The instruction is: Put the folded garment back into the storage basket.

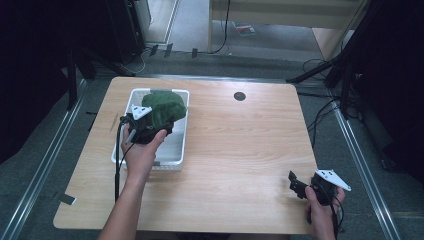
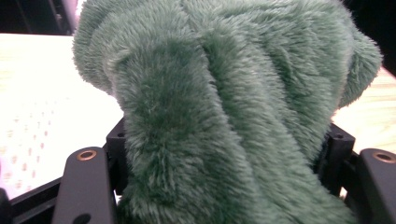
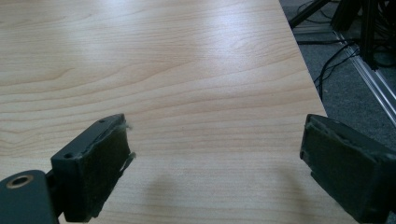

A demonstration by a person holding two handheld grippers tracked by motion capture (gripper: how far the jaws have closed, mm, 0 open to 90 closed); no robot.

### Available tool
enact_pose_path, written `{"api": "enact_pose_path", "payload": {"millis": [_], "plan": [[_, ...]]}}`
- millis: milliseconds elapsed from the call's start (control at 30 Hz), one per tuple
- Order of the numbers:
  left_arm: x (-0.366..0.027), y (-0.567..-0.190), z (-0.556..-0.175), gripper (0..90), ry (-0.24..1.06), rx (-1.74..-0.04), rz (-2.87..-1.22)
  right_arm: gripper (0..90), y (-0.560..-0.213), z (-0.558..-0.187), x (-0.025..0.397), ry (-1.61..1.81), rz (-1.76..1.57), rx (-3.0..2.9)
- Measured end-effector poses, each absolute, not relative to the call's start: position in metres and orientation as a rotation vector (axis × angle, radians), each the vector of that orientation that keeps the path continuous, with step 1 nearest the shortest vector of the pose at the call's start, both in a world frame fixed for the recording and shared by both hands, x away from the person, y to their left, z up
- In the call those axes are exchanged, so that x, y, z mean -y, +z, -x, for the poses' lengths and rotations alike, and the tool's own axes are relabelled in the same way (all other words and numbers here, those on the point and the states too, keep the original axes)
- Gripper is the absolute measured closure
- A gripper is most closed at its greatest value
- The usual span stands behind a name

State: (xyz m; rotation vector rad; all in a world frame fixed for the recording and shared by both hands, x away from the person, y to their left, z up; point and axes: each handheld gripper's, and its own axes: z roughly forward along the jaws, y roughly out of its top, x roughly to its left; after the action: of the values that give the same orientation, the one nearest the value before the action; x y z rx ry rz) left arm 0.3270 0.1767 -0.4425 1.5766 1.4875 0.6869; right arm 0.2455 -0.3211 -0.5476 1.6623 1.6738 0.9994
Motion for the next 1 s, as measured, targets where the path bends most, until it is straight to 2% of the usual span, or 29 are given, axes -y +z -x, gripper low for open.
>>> {"api": "enact_pose_path", "payload": {"millis": [533, 1000], "plan": [[-0.2, -0.467, -0.354, 32.3, 0.675, -1.537, -1.642, 8.2, -0.548, -0.246, 0.321, 1.004, -1.664, -1.673], [-0.206, -0.484, -0.382, 31.4, 0.528, -1.642, -1.826, 8.2, -0.548, -0.246, 0.322, 1.004, -1.666, -1.673]]}}
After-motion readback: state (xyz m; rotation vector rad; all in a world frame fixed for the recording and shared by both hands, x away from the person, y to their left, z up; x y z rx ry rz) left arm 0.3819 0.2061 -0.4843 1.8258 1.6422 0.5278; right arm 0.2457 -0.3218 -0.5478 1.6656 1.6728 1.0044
